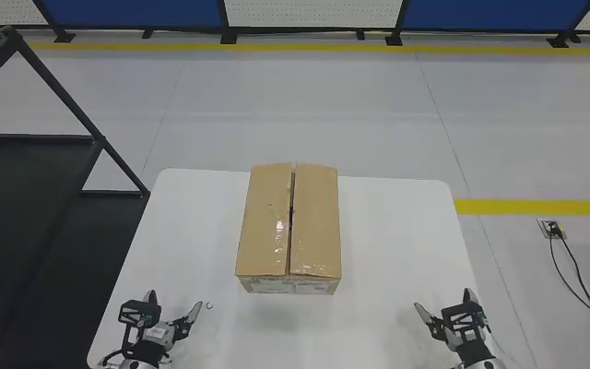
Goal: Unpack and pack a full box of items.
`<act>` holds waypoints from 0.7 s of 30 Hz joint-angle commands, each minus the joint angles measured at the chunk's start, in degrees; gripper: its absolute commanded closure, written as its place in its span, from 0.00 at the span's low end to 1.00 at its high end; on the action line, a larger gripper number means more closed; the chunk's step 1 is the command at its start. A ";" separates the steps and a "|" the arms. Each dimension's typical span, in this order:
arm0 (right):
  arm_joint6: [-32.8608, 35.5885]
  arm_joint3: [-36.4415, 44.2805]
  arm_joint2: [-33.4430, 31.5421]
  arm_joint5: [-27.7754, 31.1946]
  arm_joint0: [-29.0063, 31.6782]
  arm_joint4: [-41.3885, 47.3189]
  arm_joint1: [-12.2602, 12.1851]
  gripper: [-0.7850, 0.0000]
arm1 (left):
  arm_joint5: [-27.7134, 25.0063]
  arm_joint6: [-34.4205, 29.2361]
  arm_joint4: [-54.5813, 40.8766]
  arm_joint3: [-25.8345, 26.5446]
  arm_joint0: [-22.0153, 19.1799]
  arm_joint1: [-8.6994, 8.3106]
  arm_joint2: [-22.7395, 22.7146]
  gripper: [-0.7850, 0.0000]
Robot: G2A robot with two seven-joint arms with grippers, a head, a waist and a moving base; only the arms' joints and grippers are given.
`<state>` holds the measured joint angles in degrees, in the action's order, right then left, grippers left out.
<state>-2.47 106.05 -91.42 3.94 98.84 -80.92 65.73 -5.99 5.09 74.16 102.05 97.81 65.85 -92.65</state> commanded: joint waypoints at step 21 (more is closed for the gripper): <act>-6.27 5.76 2.08 1.39 1.22 -3.37 0.33 0.00 | -0.58 9.32 -3.80 0.38 -2.30 0.63 0.56 0.00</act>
<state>-8.74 111.80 -89.34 5.33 100.06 -84.28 66.07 -6.57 14.41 70.36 102.43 95.51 66.48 -92.09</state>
